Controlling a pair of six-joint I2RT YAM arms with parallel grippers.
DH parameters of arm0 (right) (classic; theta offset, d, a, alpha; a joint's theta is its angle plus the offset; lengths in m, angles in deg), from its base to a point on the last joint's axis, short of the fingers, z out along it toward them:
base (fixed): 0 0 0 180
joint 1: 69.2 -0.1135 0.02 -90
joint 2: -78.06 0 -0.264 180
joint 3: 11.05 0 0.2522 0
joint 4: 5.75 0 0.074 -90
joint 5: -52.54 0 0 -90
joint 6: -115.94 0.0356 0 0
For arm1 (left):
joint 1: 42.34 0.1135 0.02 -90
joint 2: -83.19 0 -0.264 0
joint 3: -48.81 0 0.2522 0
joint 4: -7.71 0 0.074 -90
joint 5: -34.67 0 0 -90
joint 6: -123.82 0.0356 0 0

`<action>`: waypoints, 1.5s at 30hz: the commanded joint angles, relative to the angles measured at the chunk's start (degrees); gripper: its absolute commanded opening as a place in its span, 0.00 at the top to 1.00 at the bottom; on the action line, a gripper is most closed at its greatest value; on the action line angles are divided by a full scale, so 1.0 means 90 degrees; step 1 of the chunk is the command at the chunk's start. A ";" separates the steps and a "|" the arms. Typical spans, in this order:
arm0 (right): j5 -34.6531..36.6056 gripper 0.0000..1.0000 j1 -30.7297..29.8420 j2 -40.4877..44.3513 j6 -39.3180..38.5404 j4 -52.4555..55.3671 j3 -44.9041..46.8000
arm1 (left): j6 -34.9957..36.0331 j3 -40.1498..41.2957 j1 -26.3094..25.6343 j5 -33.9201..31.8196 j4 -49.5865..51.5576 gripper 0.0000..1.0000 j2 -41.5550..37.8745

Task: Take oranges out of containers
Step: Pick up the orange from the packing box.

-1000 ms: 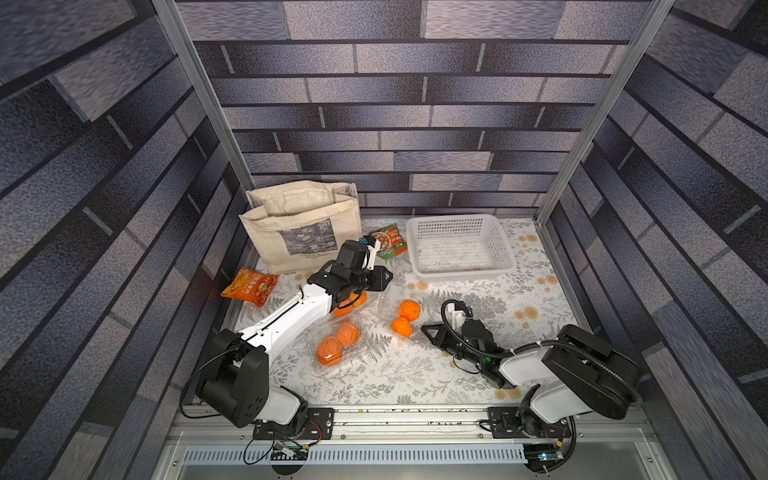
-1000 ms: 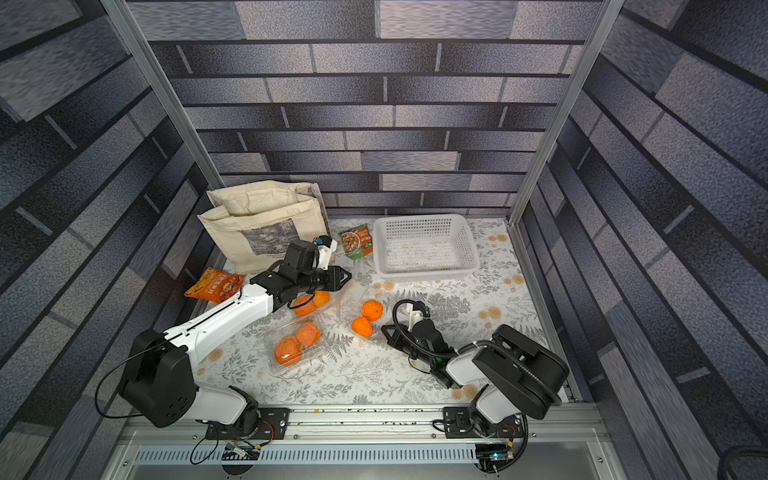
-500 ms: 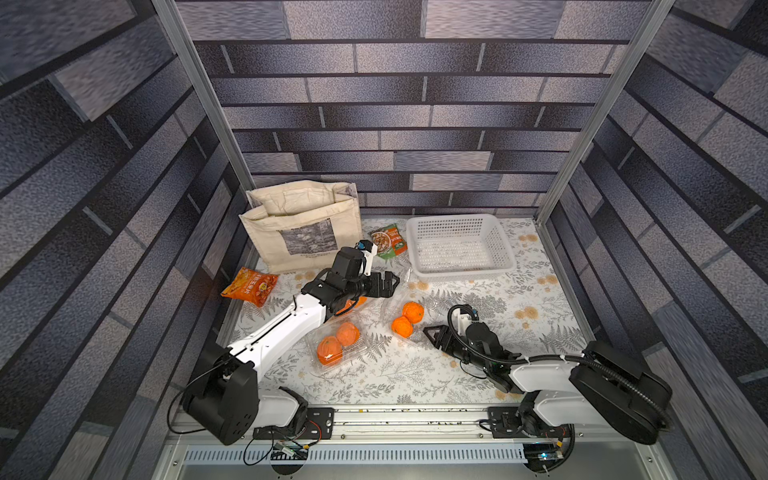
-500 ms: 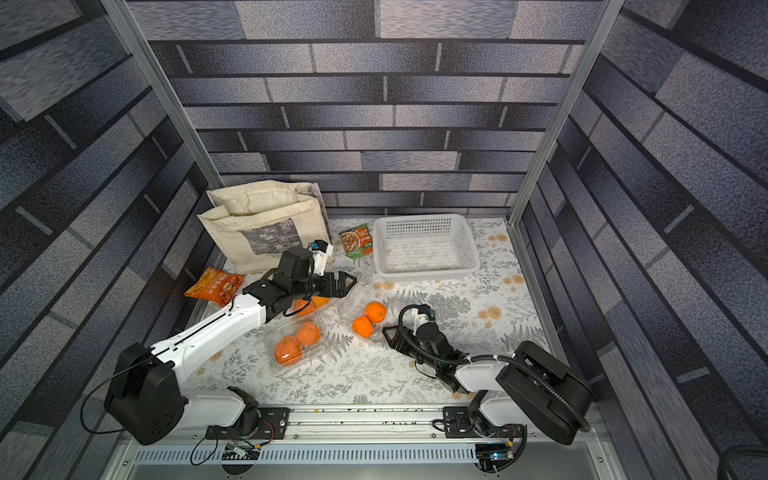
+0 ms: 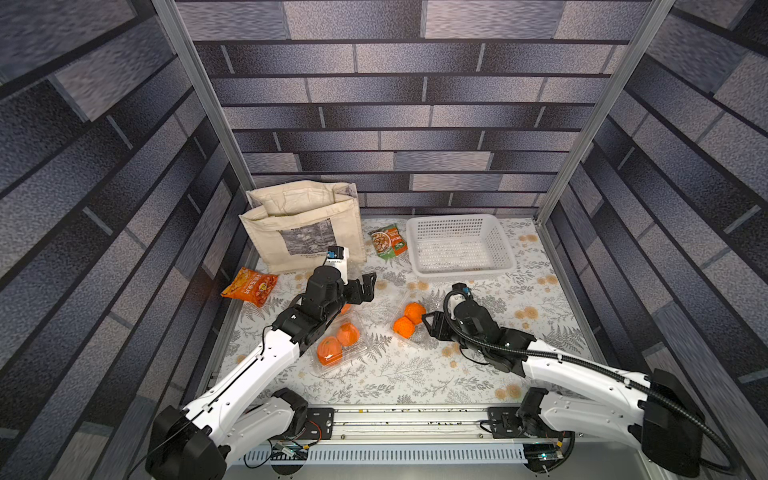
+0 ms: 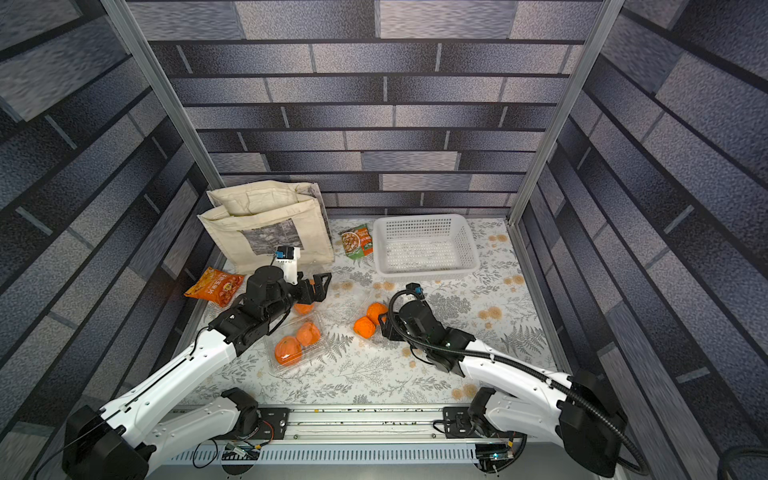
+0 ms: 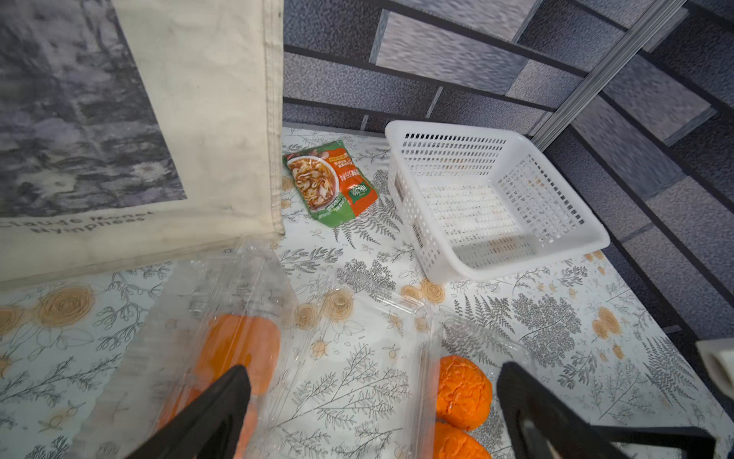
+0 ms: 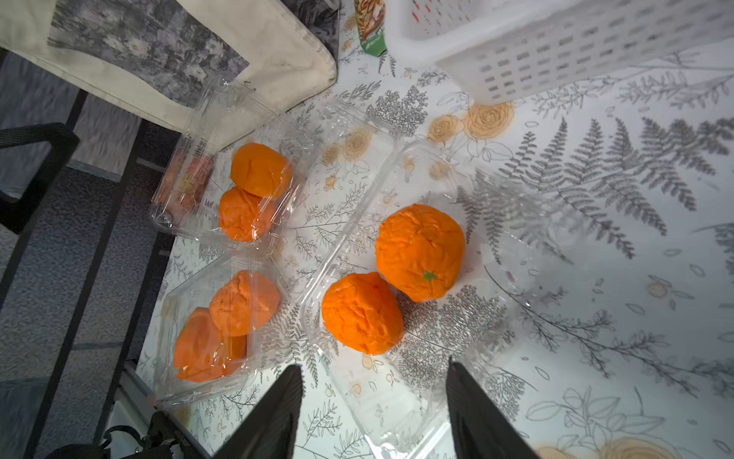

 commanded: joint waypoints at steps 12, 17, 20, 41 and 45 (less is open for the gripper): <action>0.0270 0.48 -0.0094 -0.1453 -0.0908 0.1816 -0.1323 | 0.0001 0.0935 -0.0573 -0.0446 -0.0170 0.00 -0.1057; 0.0127 0.43 0.0062 -0.1388 -0.0755 0.0856 -0.0774 | -0.0167 0.1211 -0.0639 -0.0442 -0.0363 0.00 -0.1191; 0.0151 0.40 0.0115 -0.1411 -0.0793 0.0619 -0.0676 | -0.0259 0.1287 -0.0711 -0.0458 -0.0425 0.00 -0.1168; -0.0219 0.39 0.0466 -0.2464 -0.0887 -0.0060 -0.0895 | -0.0438 0.1366 -0.1007 -0.0538 -0.0812 0.00 -0.0802; -0.0206 0.39 0.0469 -0.2557 -0.0873 -0.0186 -0.0887 | -0.0490 0.1423 -0.1019 -0.0533 -0.0850 0.00 -0.0819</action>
